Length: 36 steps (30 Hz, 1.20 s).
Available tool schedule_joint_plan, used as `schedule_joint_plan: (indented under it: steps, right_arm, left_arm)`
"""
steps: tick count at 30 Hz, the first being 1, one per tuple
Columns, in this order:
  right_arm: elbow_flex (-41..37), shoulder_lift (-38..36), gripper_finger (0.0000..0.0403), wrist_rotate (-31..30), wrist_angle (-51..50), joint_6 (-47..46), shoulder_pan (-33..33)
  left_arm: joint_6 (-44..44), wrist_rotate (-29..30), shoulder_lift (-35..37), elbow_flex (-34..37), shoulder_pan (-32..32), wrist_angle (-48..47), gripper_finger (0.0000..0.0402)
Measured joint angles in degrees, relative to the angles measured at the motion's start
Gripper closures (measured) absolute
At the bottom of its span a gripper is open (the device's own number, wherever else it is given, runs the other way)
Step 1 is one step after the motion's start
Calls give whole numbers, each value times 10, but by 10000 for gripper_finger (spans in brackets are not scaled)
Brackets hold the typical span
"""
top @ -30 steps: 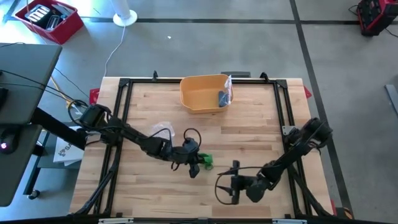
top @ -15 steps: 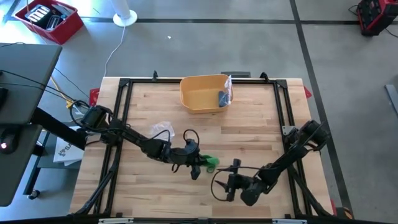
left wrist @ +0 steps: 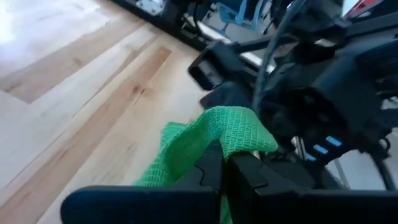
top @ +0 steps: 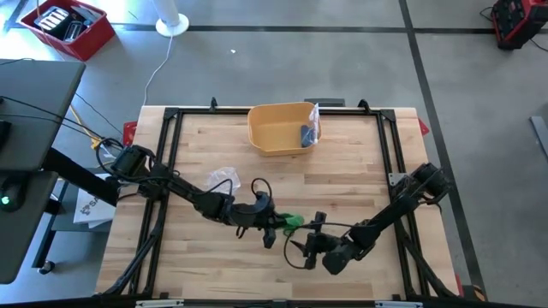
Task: Roll bandage
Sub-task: Roll the green bandage
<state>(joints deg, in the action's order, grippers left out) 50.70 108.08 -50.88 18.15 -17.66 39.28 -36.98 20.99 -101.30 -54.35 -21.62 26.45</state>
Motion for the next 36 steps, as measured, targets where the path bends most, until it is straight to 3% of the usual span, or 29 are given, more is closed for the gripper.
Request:
schedule_joint_plan:
  steps: [16, 19, 24, 25, 32, 36]
  right_arm:
    - [0, 0, 178, -12, 54, 12, -40]
    - [0, 0, 220, -10, 65, 12, -40]
    - [0, -1, 365, 30, 65, -14, -36]
    - [0, -1, 379, 38, 65, -16, -32]
    - [0, -11, 385, 101, 63, -82, 25]
    - [0, -42, 385, 124, 41, -113, 67]
  left_arm:
    - [22, 29, -6, 0, -17, 71, 401]
    - [27, 23, -6, 0, -17, 79, 401]
    - [41, 19, -5, 0, -17, 73, 401]
    - [44, 17, -3, 0, -17, 66, 401]
    - [47, 39, 19, 0, -17, -59, 401]
    - [51, 22, 19, 1, -17, -104, 401]
